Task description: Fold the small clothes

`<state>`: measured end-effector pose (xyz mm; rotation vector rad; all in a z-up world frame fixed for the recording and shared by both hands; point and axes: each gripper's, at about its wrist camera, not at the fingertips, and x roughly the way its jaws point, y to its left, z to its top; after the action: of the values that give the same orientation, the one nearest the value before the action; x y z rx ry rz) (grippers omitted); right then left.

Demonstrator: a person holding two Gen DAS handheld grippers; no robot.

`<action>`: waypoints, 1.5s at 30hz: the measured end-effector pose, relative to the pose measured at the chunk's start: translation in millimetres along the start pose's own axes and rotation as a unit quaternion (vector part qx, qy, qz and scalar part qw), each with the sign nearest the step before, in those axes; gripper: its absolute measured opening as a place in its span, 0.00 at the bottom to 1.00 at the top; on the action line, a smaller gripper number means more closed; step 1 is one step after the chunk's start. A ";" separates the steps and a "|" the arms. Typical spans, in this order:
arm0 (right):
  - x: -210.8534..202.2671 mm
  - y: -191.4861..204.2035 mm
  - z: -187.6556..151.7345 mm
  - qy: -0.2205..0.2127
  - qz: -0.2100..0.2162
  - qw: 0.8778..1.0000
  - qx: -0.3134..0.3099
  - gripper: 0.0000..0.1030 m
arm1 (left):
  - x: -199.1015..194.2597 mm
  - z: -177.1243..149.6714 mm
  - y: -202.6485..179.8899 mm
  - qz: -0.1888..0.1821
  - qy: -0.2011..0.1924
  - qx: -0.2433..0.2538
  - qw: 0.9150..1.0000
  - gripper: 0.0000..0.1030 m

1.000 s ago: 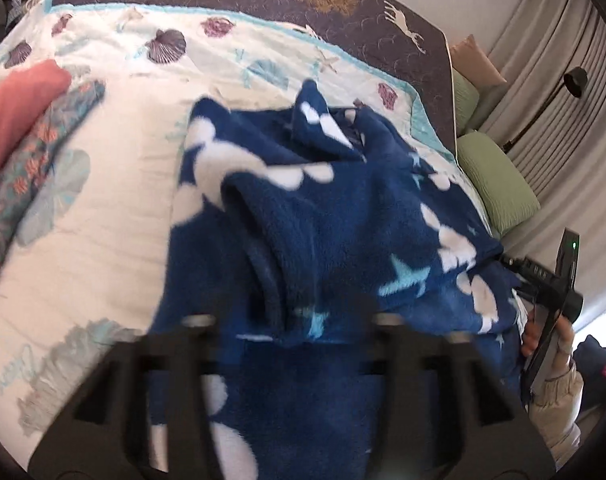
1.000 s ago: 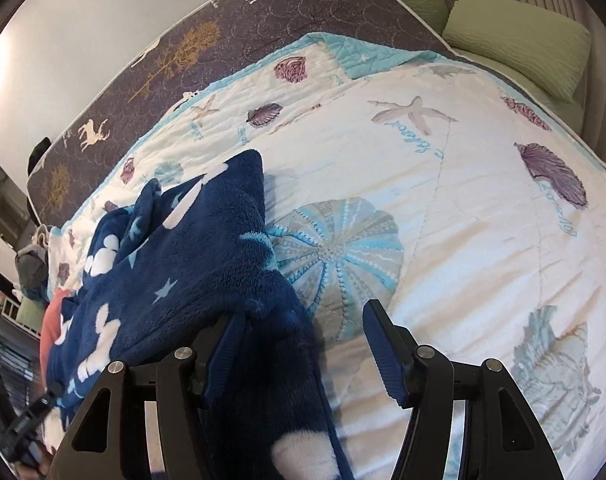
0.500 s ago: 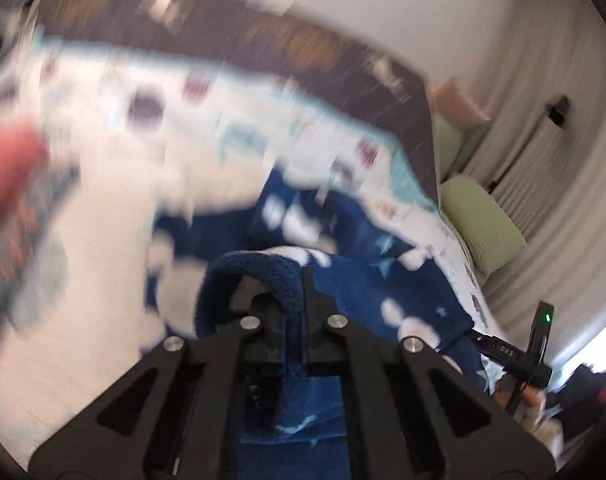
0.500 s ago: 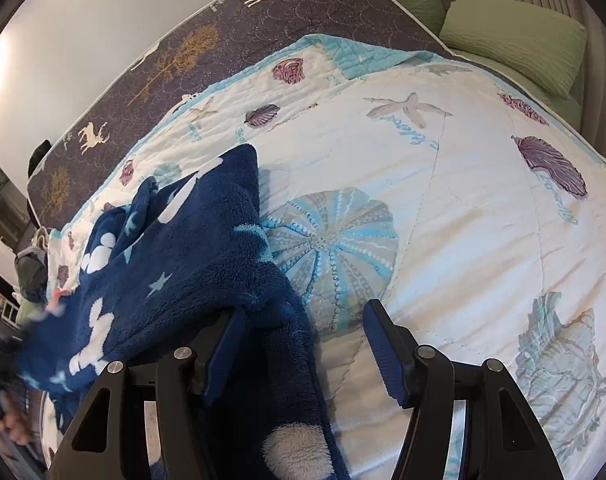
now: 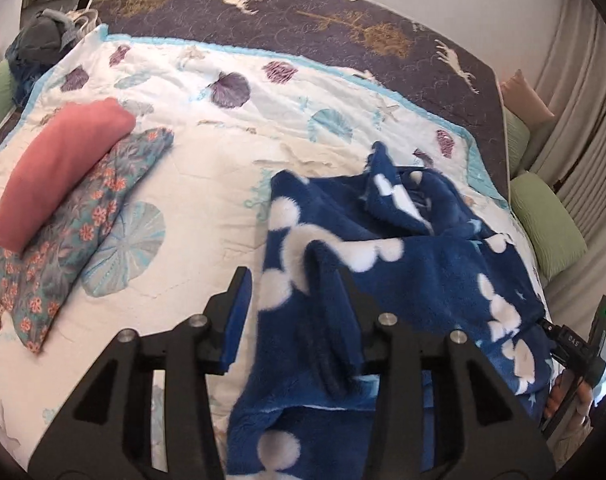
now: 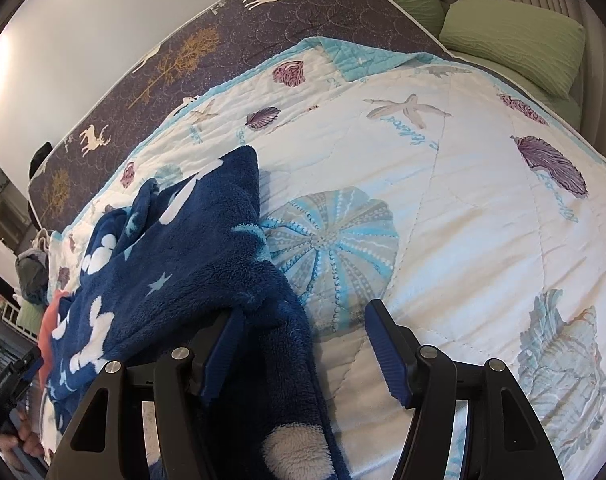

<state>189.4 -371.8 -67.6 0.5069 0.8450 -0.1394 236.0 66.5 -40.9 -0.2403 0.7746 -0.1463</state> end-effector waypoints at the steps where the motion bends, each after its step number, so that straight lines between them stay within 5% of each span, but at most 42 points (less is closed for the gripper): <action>1: -1.8 -0.8 0.4 -0.001 0.000 1.000 0.003 0.63 | -3.8 1.1 -2.8 -0.007 -0.005 0.005 1.000 0.42; 6: -53.4 2.0 4.2 -0.085 -0.034 0.996 0.003 0.62 | -15.0 4.8 -43.6 -0.056 -0.025 0.064 0.996 0.50; 9: -76.7 31.5 6.8 -0.115 -0.002 0.992 -0.058 0.60 | 0.0 3.6 -65.6 -0.058 -0.015 0.092 0.994 0.52; 13: -55.5 77.3 11.1 -0.058 0.092 0.988 -0.109 0.59 | 33.8 -5.0 -75.1 -0.049 0.032 0.092 0.994 0.52; 16: -18.3 92.4 6.0 -0.025 0.076 0.987 -0.141 0.59 | 63.6 -16.3 -63.4 0.006 0.067 0.104 0.992 0.52; 18: 18.7 84.2 -1.8 0.009 0.025 0.988 -0.154 0.57 | 66.5 -21.2 -53.6 -0.020 0.063 0.105 0.992 0.53; 21: 28.0 62.1 -0.6 0.020 0.060 0.991 -0.115 0.56 | 61.6 -22.5 -47.0 -0.035 0.056 0.101 0.993 0.53; 25: 31.8 74.9 -10.8 0.011 0.020 0.988 -0.155 0.56 | 60.1 -25.4 -54.7 -0.016 0.048 0.119 0.992 0.53; 29: 16.4 80.5 -11.7 0.001 0.008 0.987 -0.161 0.57 | 25.3 -26.9 -55.4 0.005 0.027 0.127 0.992 0.54; 34: -50.1 67.4 -22.6 -0.019 0.016 0.986 -0.163 0.58 | -41.5 -43.6 -32.5 0.005 -0.012 0.134 0.991 0.73; 36: -75.8 59.8 -34.3 -0.026 0.007 0.982 -0.186 0.67 | -58.7 -54.1 -22.9 0.004 -0.005 0.128 0.992 0.77; 45: -150.8 8.3 -104.2 -0.024 -0.005 0.982 -0.185 0.75 | -113.3 -122.6 5.1 0.004 0.021 0.106 0.994 0.80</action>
<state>21.3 -326.4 -9.8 0.1499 0.8028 -0.0019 69.5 76.4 -50.5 -0.0328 0.7946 -0.2255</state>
